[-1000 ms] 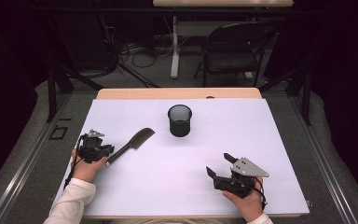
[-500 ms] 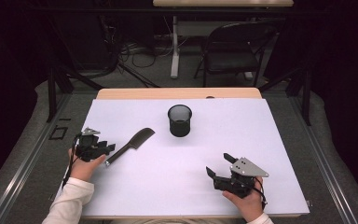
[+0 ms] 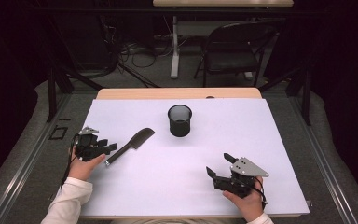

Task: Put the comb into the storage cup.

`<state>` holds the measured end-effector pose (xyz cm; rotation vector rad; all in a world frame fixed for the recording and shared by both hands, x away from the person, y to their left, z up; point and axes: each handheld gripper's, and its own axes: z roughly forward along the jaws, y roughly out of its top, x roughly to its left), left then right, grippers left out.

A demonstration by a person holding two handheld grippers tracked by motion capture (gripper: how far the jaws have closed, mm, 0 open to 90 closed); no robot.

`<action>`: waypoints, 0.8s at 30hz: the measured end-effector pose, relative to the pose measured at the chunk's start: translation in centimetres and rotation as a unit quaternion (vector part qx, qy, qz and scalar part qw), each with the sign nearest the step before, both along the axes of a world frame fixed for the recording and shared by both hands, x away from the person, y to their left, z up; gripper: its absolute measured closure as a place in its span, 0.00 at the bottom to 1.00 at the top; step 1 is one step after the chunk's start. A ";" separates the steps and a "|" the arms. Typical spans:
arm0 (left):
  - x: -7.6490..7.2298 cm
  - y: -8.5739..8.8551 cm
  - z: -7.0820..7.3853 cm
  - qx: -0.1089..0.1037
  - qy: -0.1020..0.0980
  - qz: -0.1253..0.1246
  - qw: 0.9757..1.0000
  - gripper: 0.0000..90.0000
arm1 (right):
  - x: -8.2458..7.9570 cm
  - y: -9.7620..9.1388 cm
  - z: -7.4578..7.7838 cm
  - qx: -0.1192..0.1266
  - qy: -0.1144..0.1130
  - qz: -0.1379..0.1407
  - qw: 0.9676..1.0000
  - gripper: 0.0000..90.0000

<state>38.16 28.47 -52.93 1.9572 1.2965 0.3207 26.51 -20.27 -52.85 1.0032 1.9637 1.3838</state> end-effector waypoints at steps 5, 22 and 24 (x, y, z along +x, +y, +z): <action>-0.1 -0.4 0.3 0.012 -0.007 -0.016 1.000 0.49 | 0.0 0.0 0.0 0.000 0.000 0.000 1.000 0.21; 0.0 -2.3 1.0 0.093 0.026 -0.058 0.994 0.31 | 0.1 0.0 -0.1 -0.001 0.001 0.001 1.000 0.21; 0.0 -2.6 1.1 0.098 0.028 -0.059 0.993 0.30 | 0.1 0.0 -0.1 0.000 0.001 0.001 1.000 0.21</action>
